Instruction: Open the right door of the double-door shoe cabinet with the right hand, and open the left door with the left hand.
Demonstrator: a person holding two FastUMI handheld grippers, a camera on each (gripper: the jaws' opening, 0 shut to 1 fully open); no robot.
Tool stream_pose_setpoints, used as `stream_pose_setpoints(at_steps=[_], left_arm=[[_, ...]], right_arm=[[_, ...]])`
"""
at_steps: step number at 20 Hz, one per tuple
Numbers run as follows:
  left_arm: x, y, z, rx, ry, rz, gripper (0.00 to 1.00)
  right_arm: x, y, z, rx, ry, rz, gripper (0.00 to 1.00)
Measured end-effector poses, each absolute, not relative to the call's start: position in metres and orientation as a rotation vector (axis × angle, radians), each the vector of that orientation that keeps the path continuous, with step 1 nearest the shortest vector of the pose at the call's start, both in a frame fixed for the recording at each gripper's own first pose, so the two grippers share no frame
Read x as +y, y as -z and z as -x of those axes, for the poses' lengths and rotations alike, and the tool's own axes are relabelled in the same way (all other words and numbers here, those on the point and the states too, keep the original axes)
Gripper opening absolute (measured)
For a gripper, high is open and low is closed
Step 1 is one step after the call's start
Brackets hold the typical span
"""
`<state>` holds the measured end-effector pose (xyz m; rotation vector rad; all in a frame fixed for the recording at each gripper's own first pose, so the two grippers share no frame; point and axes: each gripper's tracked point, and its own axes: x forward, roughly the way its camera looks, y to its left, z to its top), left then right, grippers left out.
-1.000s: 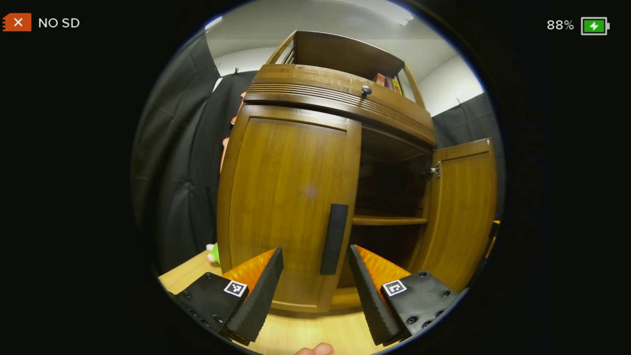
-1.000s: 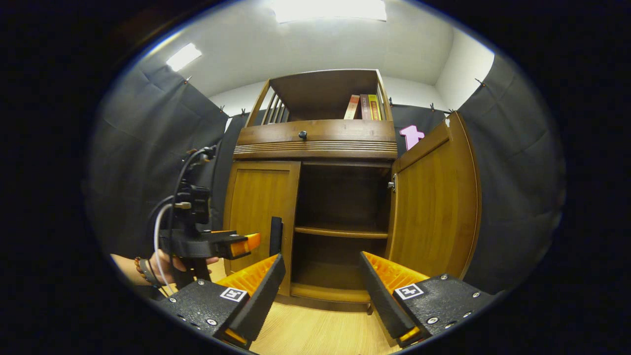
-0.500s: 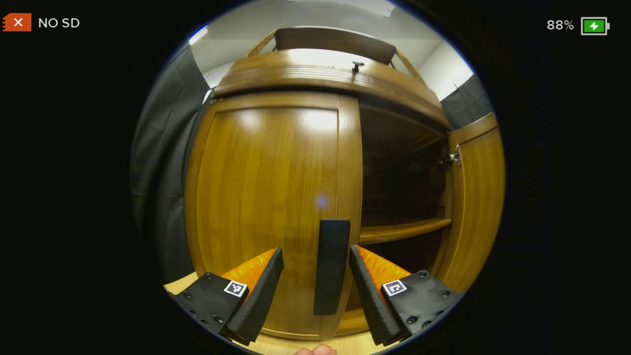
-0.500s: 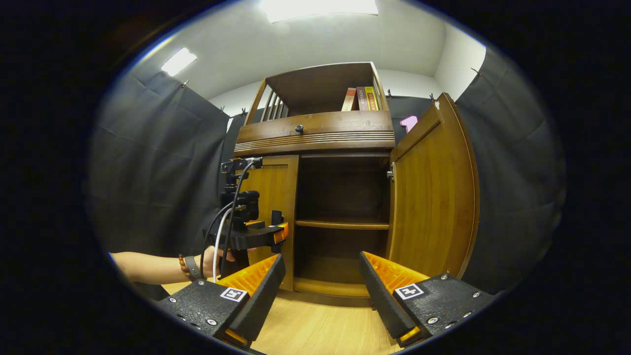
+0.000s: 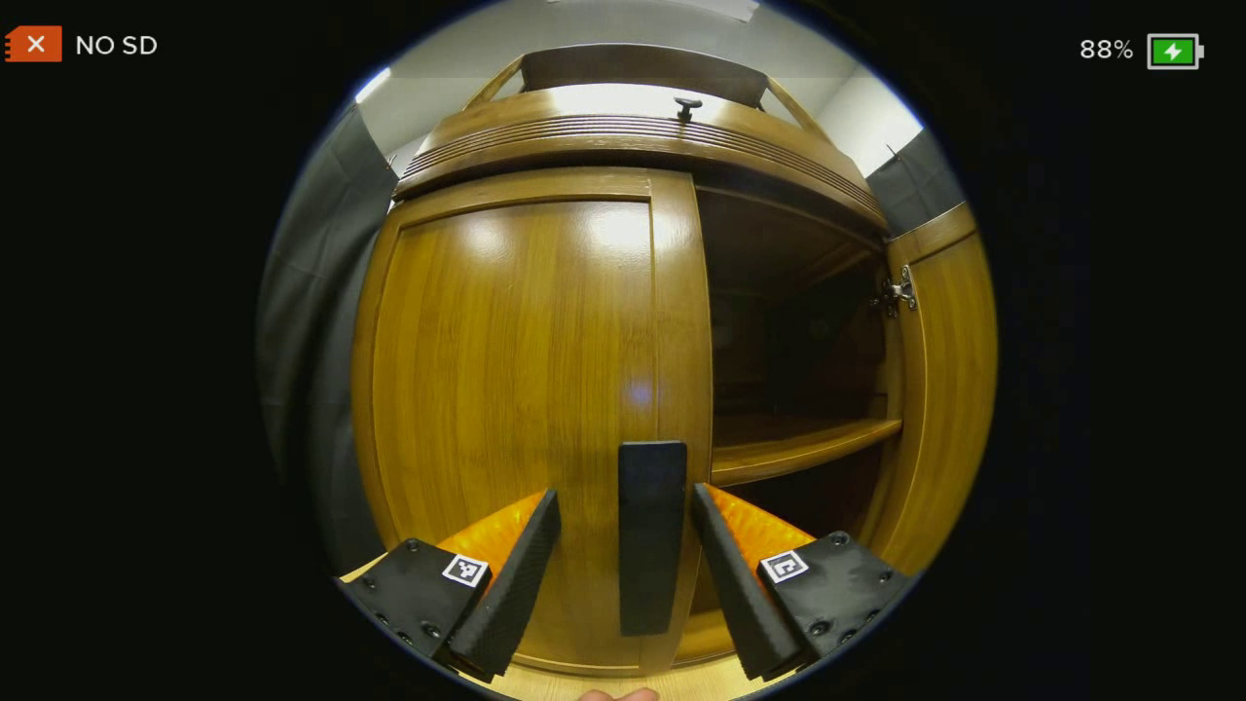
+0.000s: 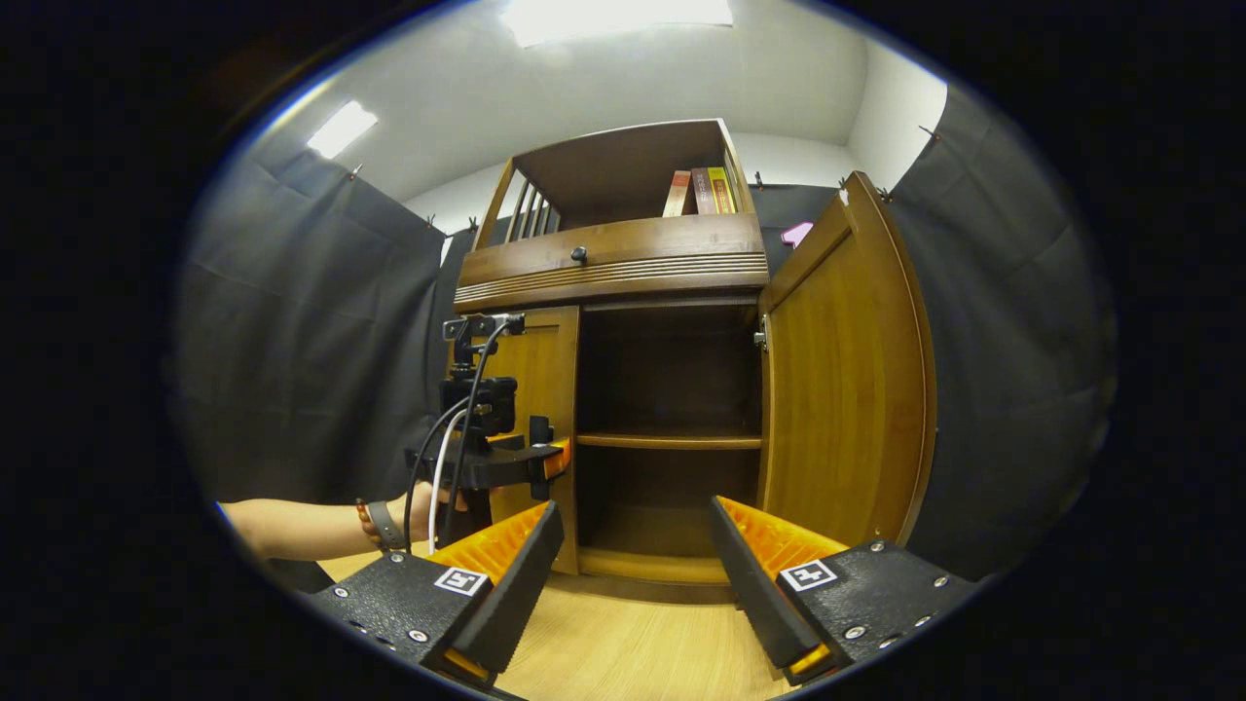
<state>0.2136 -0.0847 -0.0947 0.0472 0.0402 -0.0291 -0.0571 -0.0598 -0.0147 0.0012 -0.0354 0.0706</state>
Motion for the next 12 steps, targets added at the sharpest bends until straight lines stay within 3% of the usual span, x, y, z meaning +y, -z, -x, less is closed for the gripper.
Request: stream_pose_setpoints(at_steps=[2,6,8,12], left_arm=[[-0.087,0.101,-0.213,0.071,0.04,-0.059,0.8],[-0.096,0.105,-0.207,0.09,0.059,-0.062,0.53],[-0.092,0.106,-0.21,0.072,0.04,-0.074,0.32],[-0.093,0.105,-0.199,0.082,0.055,-0.052,0.26]], right_arm=[[-0.059,0.015,0.059,-0.029,-0.073,0.004,0.93],[-0.058,0.015,0.066,-0.025,-0.07,0.009,0.93],[-0.059,0.015,0.069,-0.023,-0.067,0.01,0.93],[-0.063,0.019,0.077,-0.007,-0.049,0.031,0.93]])
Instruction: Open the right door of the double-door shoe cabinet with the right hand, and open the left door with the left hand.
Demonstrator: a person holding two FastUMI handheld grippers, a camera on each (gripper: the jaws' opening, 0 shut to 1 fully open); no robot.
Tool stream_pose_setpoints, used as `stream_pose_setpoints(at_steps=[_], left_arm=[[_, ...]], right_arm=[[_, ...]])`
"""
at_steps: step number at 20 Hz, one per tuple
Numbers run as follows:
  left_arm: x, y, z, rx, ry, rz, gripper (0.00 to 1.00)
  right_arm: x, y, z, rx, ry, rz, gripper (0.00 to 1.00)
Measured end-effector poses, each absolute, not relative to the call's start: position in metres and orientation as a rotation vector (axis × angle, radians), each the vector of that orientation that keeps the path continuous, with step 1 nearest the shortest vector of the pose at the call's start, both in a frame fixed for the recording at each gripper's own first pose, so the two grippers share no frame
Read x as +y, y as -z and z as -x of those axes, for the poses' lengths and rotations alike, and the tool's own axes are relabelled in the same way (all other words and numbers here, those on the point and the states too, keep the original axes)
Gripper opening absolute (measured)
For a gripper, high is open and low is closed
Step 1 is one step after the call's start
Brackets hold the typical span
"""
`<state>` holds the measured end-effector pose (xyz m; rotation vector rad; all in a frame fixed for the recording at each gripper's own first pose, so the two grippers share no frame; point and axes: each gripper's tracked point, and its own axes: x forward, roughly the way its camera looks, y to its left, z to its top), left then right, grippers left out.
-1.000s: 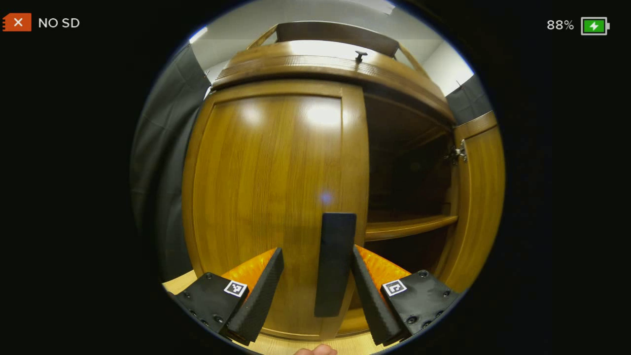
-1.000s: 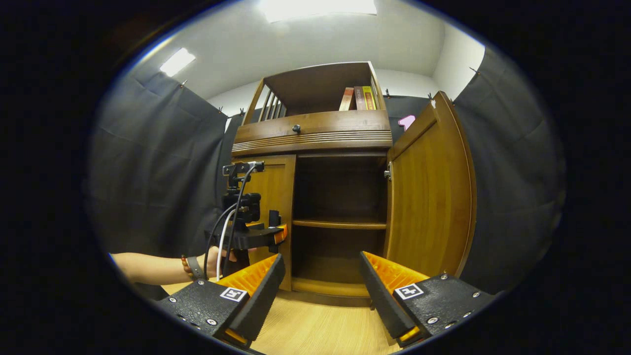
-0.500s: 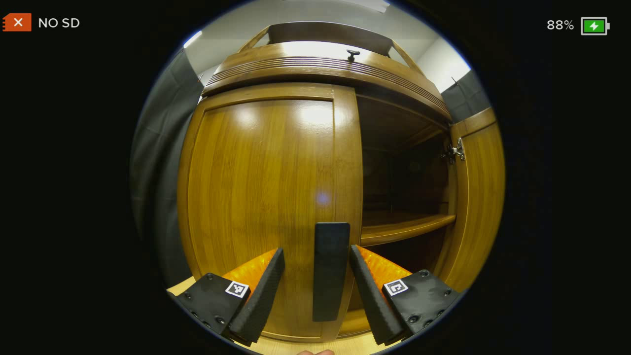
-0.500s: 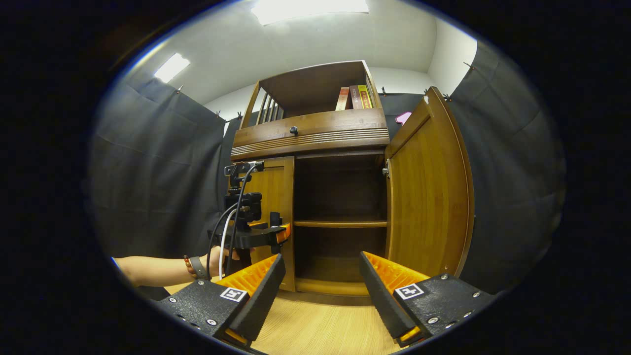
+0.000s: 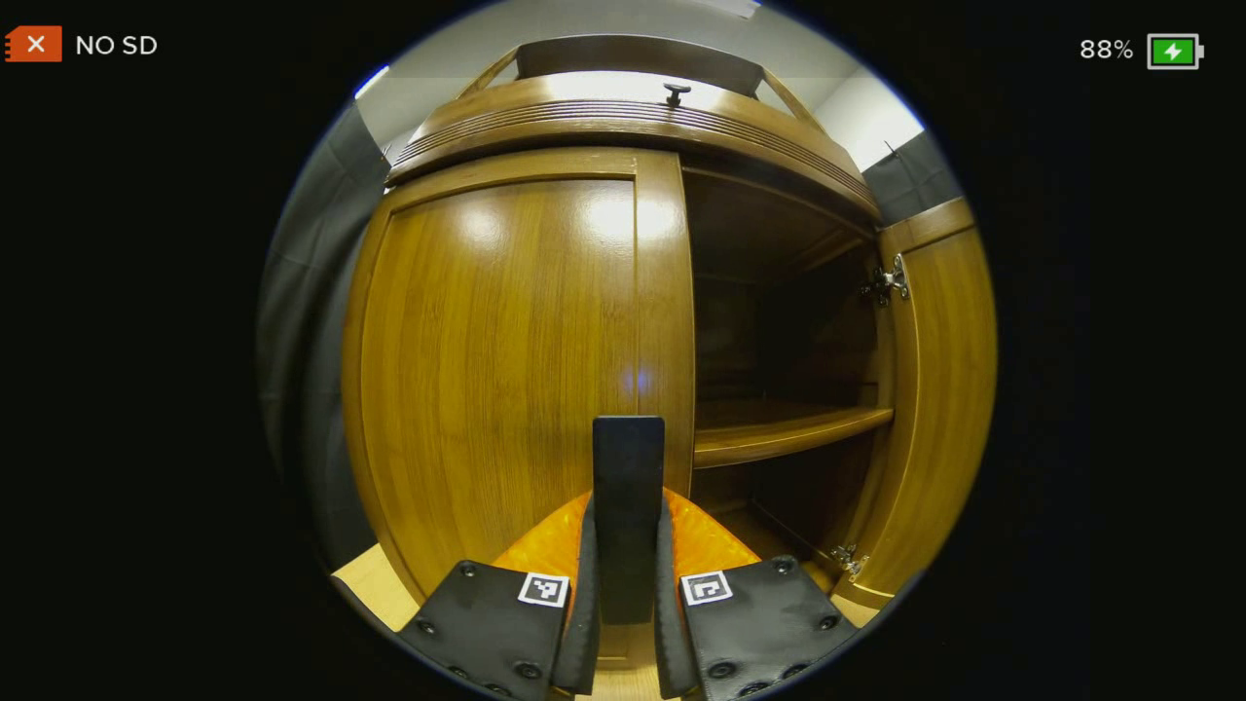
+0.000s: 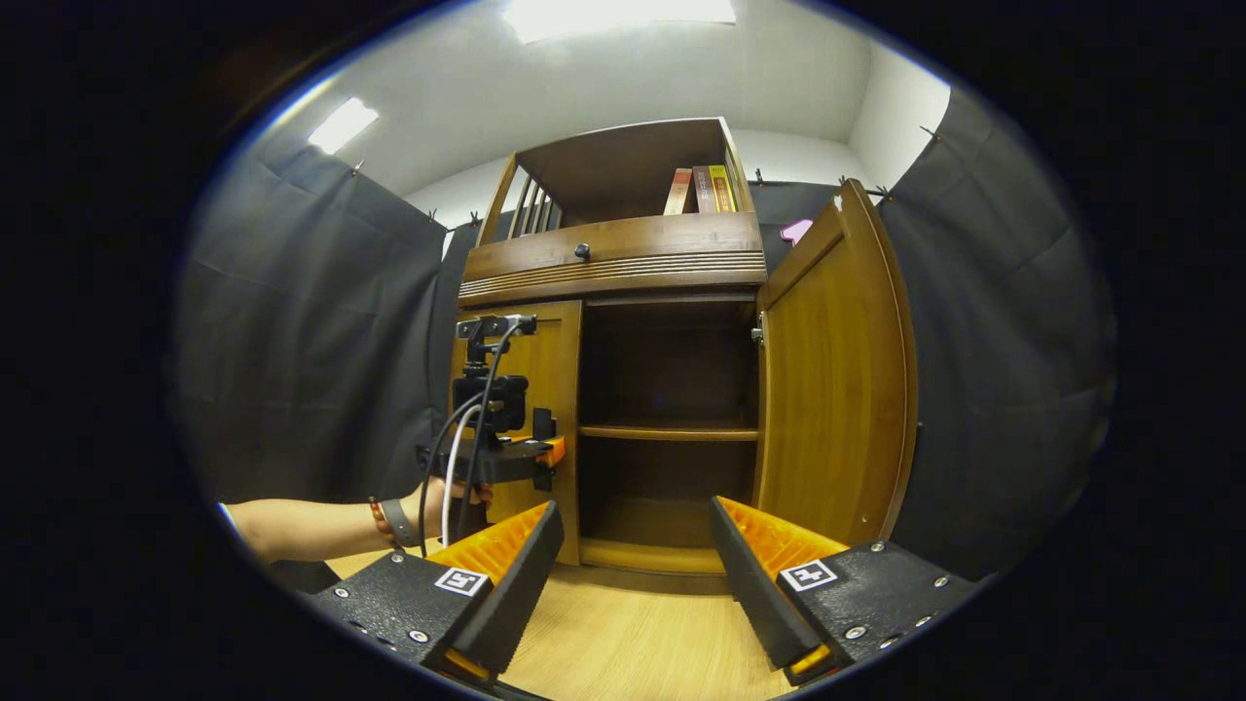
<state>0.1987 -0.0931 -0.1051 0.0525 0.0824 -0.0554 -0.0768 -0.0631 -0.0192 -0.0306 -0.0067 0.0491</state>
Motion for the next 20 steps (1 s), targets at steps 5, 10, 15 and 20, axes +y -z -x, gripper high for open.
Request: stream_pose_setpoints(at_steps=[5,10,15,20], left_arm=[[-0.088,0.096,-0.155,0.088,0.075,-0.051,0.26],[-0.071,0.092,-0.117,0.124,0.082,-0.033,0.26],[-0.053,0.082,-0.086,0.108,0.082,-0.004,0.26],[-0.027,0.073,-0.055,0.106,0.083,-0.005,0.25]], right_arm=[[-0.062,0.024,0.084,0.01,-0.04,0.041,0.93],[-0.052,0.024,0.088,0.011,-0.045,0.026,0.93],[-0.034,0.023,0.092,0.011,-0.064,0.037,0.93],[-0.018,0.02,0.093,0.007,-0.084,0.04,0.93]])
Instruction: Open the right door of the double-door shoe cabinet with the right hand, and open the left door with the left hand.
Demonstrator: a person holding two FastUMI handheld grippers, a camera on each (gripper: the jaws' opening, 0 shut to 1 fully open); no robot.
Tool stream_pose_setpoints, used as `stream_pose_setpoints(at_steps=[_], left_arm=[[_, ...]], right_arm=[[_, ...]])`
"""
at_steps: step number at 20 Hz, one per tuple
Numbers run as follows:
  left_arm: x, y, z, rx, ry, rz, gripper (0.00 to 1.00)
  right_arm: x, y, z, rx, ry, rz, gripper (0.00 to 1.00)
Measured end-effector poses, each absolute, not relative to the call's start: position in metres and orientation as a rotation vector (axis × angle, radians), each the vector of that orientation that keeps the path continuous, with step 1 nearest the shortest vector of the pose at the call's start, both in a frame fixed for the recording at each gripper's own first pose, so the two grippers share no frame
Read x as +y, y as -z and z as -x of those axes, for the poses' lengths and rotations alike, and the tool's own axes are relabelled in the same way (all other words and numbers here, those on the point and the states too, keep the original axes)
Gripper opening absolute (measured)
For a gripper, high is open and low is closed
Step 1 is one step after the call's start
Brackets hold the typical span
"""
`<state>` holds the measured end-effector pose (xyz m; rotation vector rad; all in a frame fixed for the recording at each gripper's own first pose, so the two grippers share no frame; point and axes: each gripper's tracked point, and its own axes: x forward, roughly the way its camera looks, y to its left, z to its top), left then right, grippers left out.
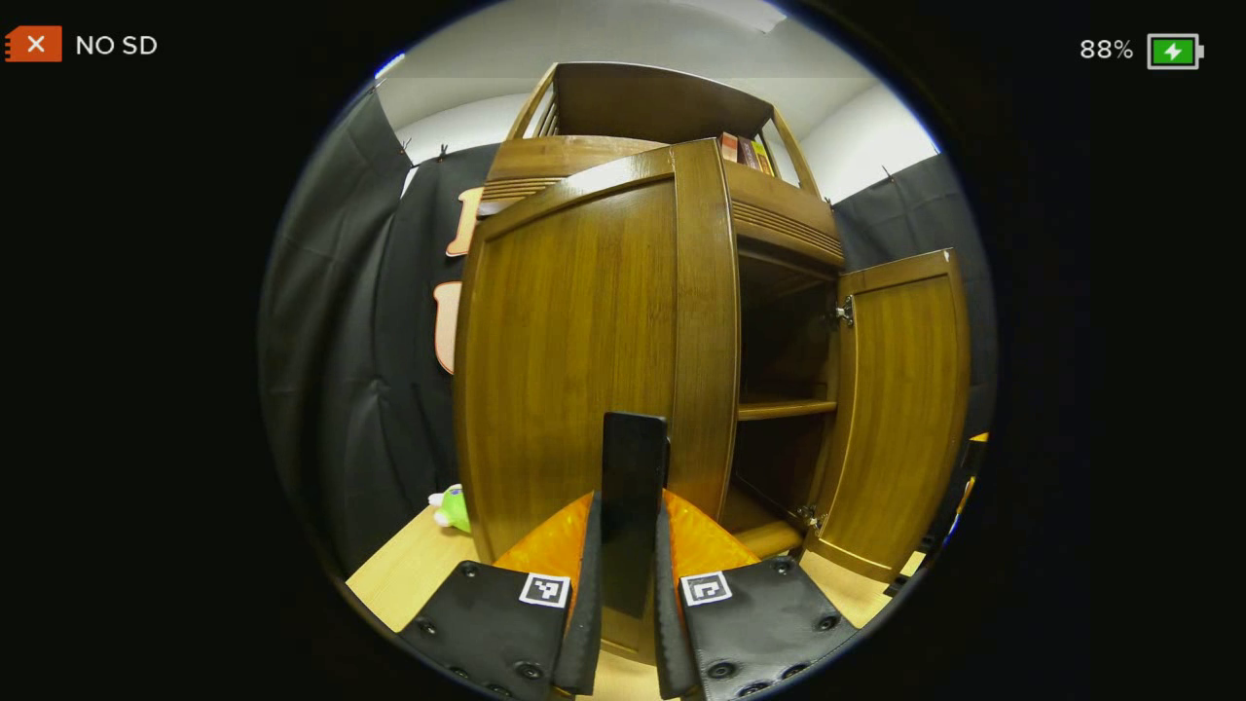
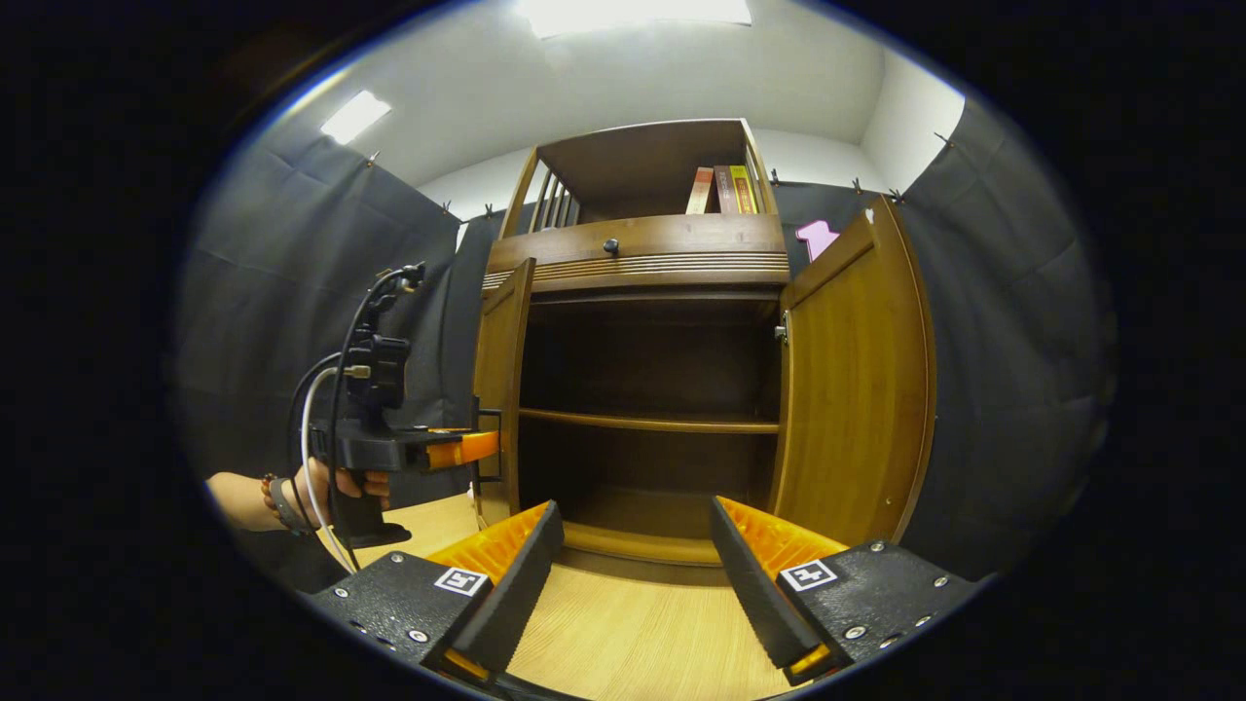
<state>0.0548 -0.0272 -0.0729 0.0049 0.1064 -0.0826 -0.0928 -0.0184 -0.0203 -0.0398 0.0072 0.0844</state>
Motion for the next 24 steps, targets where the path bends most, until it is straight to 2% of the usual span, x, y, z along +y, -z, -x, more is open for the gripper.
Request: stream_pose_setpoints(at_steps=[10,12,15,17,24], left_arm=[[0.051,0.049,-0.001,0.033,-0.039,-0.053,0.24],[0.07,0.042,0.006,0.006,-0.071,-0.074,0.17],[0.105,0.03,0.011,-0.02,-0.12,-0.094,0.14],[0.113,0.031,0.012,-0.014,-0.093,-0.075,0.06],[0.141,0.026,0.013,-0.022,0.032,-0.084,0.06]], right_arm=[[0.009,0.031,0.086,0.032,-0.136,0.038,0.93],[0.013,0.031,0.086,0.028,-0.145,0.035,0.93],[0.015,0.033,0.082,0.033,-0.146,0.031,0.94],[0.016,0.034,0.08,0.039,-0.144,0.024,0.93],[0.019,0.035,0.081,0.034,-0.14,0.037,0.94]])
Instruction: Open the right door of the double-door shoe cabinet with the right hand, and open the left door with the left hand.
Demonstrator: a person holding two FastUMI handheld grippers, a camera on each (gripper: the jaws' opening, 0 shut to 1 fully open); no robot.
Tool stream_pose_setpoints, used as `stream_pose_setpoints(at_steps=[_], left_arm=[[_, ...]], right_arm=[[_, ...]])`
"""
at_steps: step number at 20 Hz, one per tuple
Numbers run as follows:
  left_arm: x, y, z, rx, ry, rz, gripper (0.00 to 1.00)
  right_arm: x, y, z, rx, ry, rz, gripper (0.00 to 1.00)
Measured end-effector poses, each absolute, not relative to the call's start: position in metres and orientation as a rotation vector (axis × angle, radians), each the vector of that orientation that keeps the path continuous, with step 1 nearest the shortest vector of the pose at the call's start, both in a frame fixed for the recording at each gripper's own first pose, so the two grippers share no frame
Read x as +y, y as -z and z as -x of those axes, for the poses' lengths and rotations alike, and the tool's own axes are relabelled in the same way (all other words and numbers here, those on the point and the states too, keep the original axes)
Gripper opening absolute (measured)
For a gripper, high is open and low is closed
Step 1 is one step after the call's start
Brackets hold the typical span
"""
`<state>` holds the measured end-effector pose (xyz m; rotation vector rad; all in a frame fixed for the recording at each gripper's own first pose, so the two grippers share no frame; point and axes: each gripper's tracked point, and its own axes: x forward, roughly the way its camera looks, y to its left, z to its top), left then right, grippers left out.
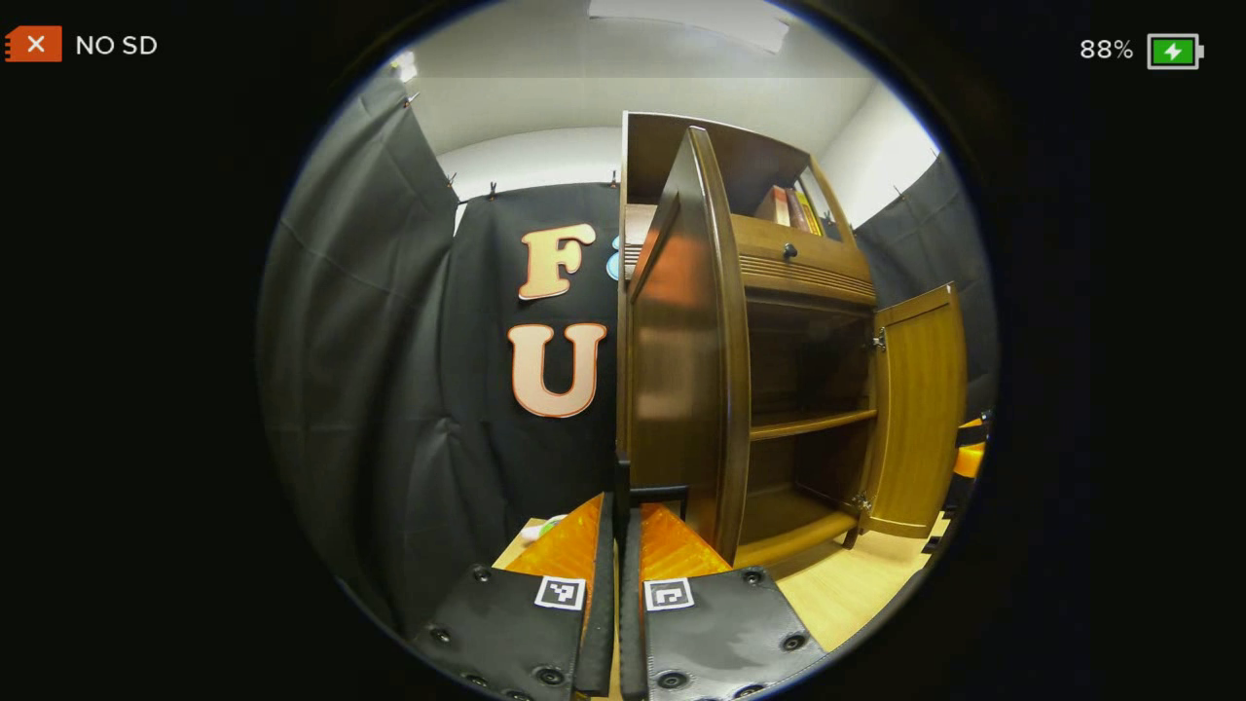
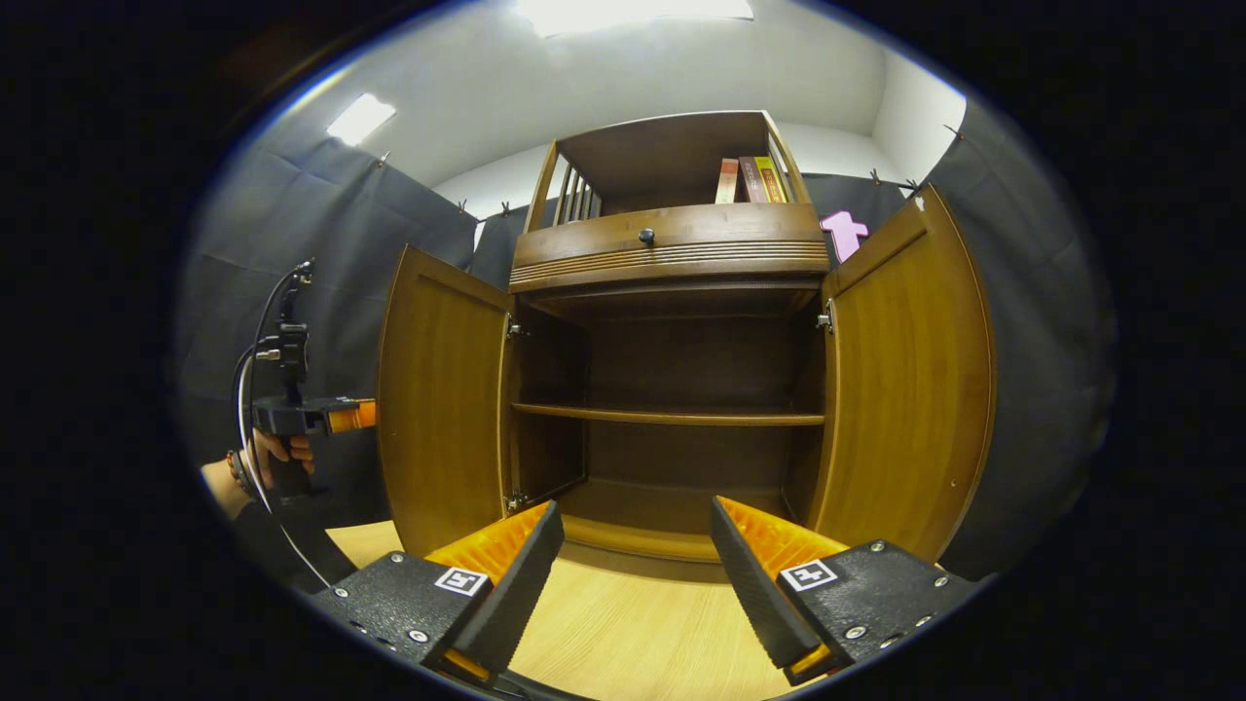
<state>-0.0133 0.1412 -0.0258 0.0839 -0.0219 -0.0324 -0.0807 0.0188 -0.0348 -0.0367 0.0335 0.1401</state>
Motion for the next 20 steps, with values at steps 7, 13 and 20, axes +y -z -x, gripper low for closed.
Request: stream_pose_setpoints(at_steps=[7,13,20], left_arm=[[0.183,0.023,0.008,-0.027,0.19,-0.072,0.06],[0.193,0.023,0.038,-0.026,0.209,-0.029,0.12],[0.131,-0.015,0.105,-0.126,0.115,-0.03,0.12]], right_arm=[[0.016,0.041,0.079,0.052,-0.134,0.032,0.97],[0.014,0.056,0.079,0.087,-0.133,0.056,0.94],[0.009,0.057,0.069,0.06,-0.119,0.026,0.94]])
